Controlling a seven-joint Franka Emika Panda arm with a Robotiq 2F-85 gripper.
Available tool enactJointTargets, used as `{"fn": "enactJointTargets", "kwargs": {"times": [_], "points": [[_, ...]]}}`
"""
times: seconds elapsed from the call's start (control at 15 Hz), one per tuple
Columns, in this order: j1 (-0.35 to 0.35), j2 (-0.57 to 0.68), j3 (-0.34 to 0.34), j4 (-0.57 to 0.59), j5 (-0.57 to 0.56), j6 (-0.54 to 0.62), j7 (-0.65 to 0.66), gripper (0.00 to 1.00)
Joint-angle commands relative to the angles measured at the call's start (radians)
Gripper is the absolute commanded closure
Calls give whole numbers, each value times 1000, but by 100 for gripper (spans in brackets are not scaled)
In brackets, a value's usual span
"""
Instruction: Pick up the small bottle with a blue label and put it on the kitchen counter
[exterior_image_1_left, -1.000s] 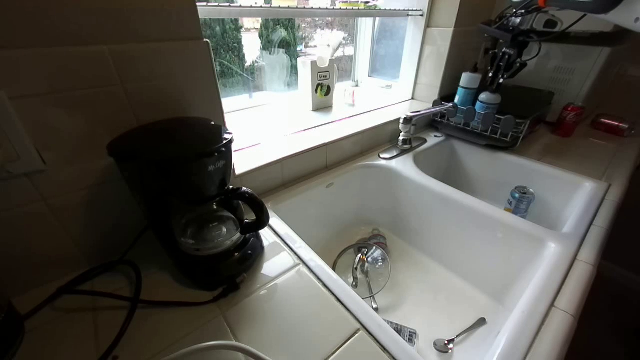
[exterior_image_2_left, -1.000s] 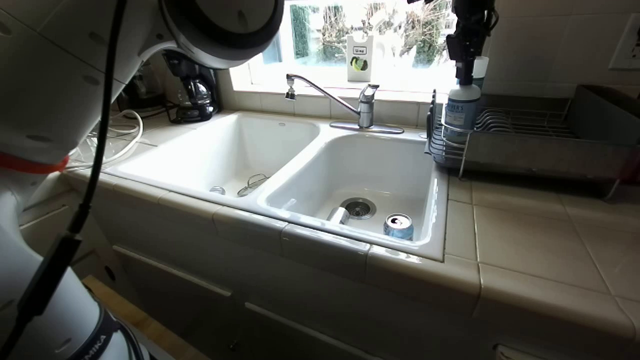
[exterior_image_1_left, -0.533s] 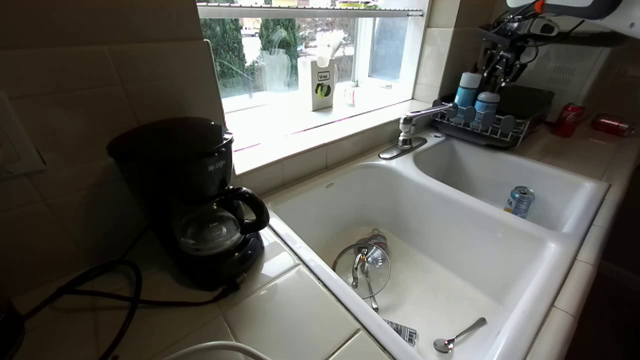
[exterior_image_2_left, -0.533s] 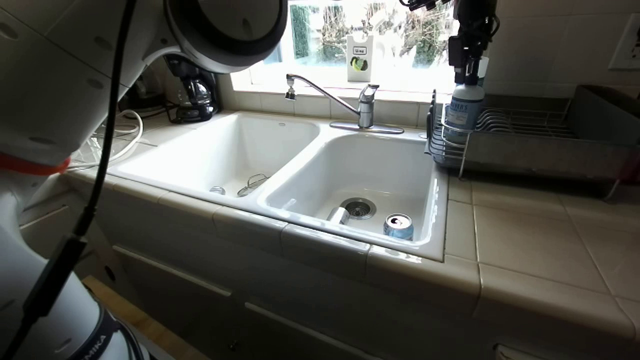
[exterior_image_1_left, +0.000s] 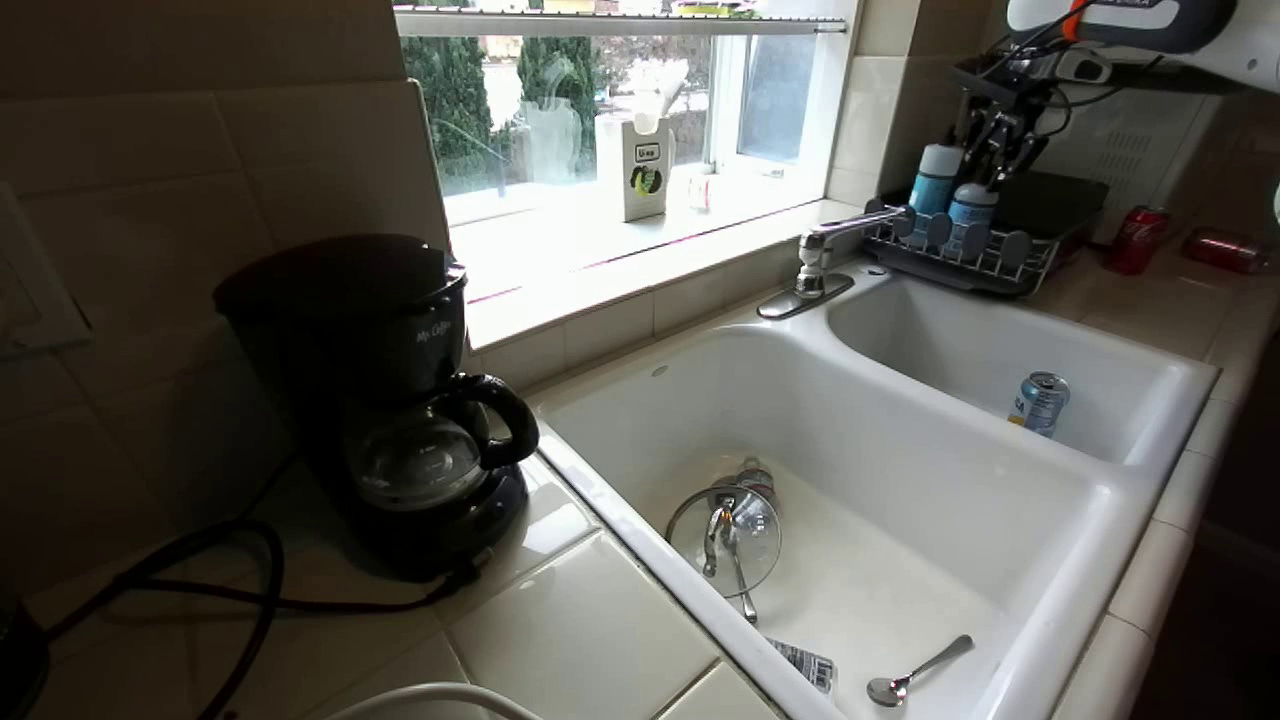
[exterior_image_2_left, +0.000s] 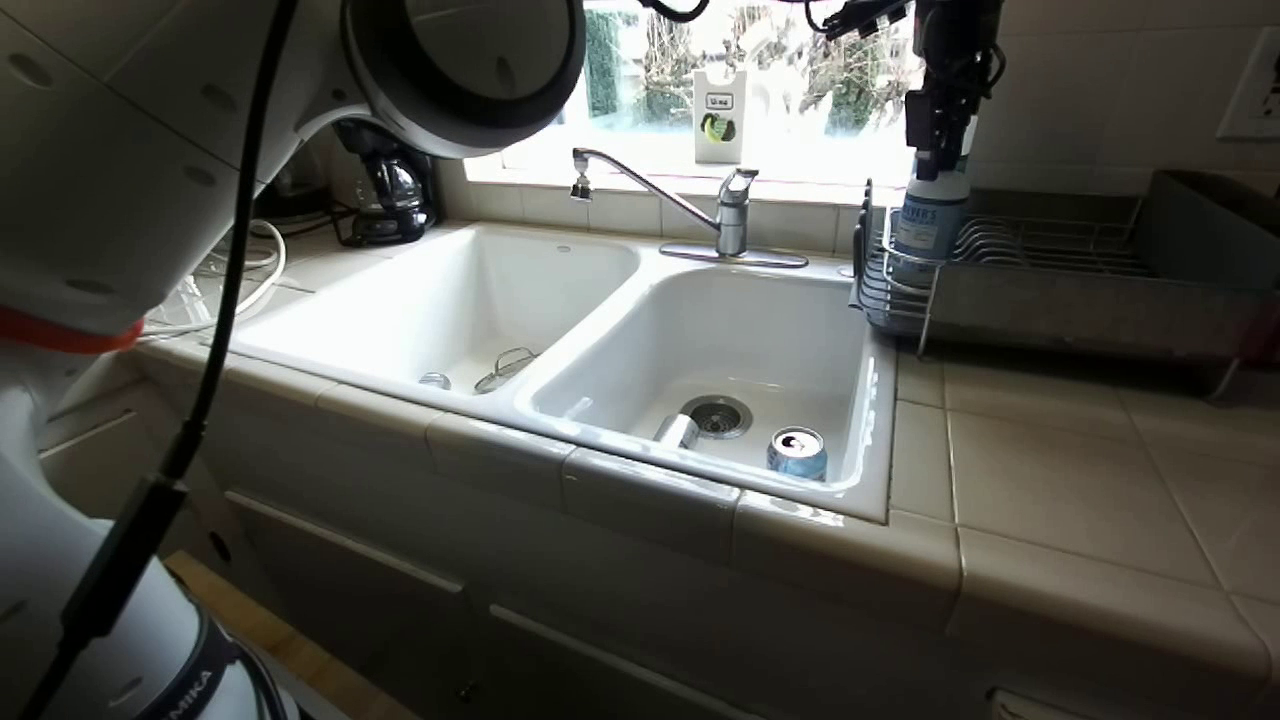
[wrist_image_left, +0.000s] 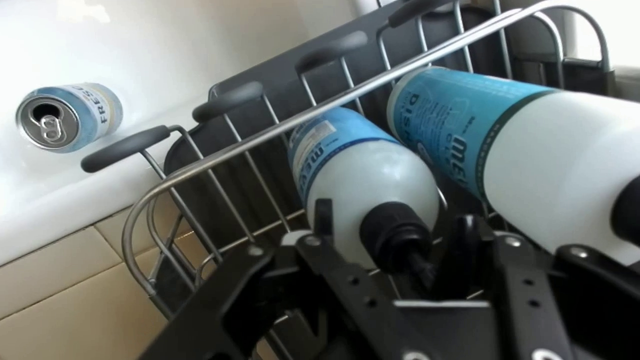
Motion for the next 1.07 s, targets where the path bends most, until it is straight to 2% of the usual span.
{"fn": "enactJointTargets", "kwargs": {"times": [0.0,0.2,0.73,1.0], "points": [[-18,18,18,32,20,4,-18,72],[-17,10,15,35,14,-12,-14,92],[4,-37,-9,39,-27,-41,-19,92],[3,-103,-10,37,-35,-142,-54,92]]}}
